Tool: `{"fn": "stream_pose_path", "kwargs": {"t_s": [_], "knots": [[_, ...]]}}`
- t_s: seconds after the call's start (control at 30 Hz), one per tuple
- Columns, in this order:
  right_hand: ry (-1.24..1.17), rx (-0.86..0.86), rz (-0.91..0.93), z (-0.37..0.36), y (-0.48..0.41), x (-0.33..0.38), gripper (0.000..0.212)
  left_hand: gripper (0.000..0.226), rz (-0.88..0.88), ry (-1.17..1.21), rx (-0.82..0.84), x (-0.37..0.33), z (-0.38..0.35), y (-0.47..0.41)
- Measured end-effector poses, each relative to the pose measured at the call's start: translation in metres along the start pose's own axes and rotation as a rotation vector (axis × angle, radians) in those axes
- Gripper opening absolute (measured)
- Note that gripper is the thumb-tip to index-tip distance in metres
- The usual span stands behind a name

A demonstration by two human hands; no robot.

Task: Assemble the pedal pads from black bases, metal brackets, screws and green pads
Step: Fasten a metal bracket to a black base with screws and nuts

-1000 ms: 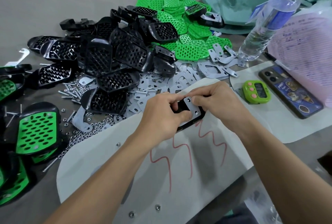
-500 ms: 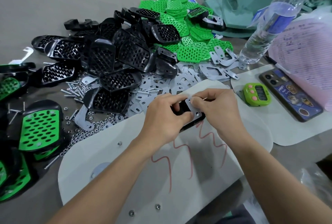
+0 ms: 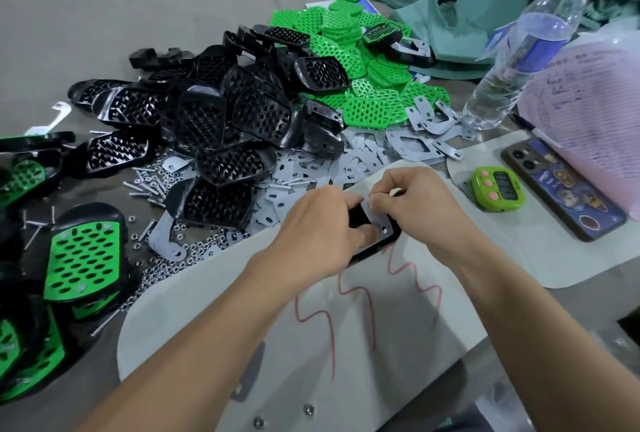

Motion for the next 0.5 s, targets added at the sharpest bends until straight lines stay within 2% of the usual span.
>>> {"fn": "stream_pose_path", "kwargs": {"t_s": [0.13, 0.3, 0.4, 0.5], "knots": [[-0.143, 0.029, -0.092, 0.007, 0.008, -0.008, 0.011, 0.025, -0.006, 0.105, -0.047, -0.001, -0.009, 0.005], [-0.225, 0.111, -0.073, 0.016, 0.017, -0.009, 0.014, 0.031, -0.061, 0.237, -0.087, 0.001, -0.013, 0.01], [-0.216, 0.082, -0.067, 0.011, 0.019, -0.006, 0.012, 0.042, -0.064, 0.285, -0.081, -0.001, -0.01, 0.01], [-0.162, 0.015, -0.062, 0.006, 0.017, -0.004, 0.015, 0.043, -0.059, 0.279, -0.053, -0.001, -0.009, 0.008]]}}
Point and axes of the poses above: each hand's wrist, its own y-axis away from the middle knuckle, its own z-axis out of the back of the hand, x = y × z, the point moved 5 cm from there along -y, towards the middle knuckle, and after that the axes turned 13 degrees about -y, right-handed, at the moved point
